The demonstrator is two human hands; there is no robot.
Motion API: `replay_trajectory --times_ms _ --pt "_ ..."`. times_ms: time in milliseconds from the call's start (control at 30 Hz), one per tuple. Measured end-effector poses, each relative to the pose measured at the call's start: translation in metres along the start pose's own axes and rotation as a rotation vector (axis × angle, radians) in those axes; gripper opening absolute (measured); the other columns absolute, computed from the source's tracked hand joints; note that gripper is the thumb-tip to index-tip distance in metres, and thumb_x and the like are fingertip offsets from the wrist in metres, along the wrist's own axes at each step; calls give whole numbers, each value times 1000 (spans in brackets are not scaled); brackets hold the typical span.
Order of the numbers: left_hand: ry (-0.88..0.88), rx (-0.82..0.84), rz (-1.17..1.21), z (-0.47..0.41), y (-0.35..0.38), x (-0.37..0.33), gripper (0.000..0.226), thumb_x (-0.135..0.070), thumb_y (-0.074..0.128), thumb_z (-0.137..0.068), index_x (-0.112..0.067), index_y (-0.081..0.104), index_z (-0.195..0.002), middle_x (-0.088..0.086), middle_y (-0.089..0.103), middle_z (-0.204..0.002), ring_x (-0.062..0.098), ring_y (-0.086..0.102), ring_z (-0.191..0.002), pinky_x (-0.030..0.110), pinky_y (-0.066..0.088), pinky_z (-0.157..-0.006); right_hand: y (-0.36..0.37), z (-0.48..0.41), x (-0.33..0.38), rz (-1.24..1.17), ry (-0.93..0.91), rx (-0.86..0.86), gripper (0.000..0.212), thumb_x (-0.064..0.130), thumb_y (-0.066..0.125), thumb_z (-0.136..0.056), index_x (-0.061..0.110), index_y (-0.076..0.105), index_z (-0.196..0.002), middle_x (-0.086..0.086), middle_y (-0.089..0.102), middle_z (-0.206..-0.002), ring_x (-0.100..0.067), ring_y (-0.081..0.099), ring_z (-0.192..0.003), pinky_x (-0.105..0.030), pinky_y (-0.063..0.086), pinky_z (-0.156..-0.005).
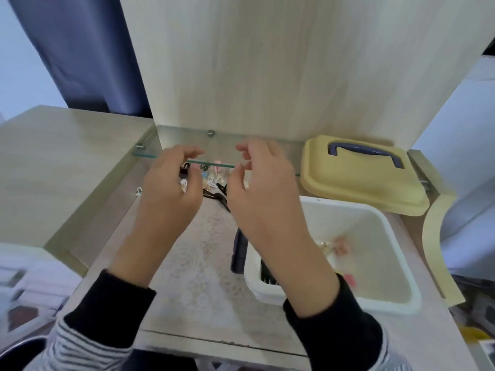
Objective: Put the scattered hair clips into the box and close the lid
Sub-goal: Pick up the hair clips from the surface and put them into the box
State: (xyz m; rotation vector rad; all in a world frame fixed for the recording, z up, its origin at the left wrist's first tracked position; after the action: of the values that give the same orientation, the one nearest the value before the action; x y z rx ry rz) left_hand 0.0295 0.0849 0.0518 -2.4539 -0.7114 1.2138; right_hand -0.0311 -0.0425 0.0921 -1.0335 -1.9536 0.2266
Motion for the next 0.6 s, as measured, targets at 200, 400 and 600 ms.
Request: replay_trajectory --times_ms 200,400,600 --pt "-158 22 -85 1 -9 83 31 -27 47 -94 -27 54 -123 -3 58 -120 18 57 -107 41 49 -91 75 12 38 32 -16 -133 36 1 47 -77 2 56 -111 -13 54 -101 -26 51 -82 -28 42 -67" --pt "-206 144 -81 14 2 87 46 -26 41 -88 -5 58 -125 13 58 -126 28 53 -116 17 33 -91 143 17 -17 211 196 -52 44 13 55 -81 5 53 -124 -18 50 -129 -34 47 -116 -44 43 -96" --pt "23 185 -258 11 21 90 47 -29 39 -86 0 69 -107 19 67 -109 36 64 -100 39 48 -87 164 32 -70 463 294 -79 45 4 64 -73 7 59 -117 -15 57 -115 -30 48 -102 -38 44 -84"
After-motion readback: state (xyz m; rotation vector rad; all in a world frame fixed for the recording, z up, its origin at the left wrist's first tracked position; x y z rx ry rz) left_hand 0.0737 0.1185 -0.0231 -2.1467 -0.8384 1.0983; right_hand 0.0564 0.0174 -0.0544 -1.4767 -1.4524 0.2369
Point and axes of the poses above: each hand's wrist, its own z-axis away from the middle knuckle, its own y-axis out of the palm, x = y × z, the point moved 3 cm from there along -z, towards the middle knuckle
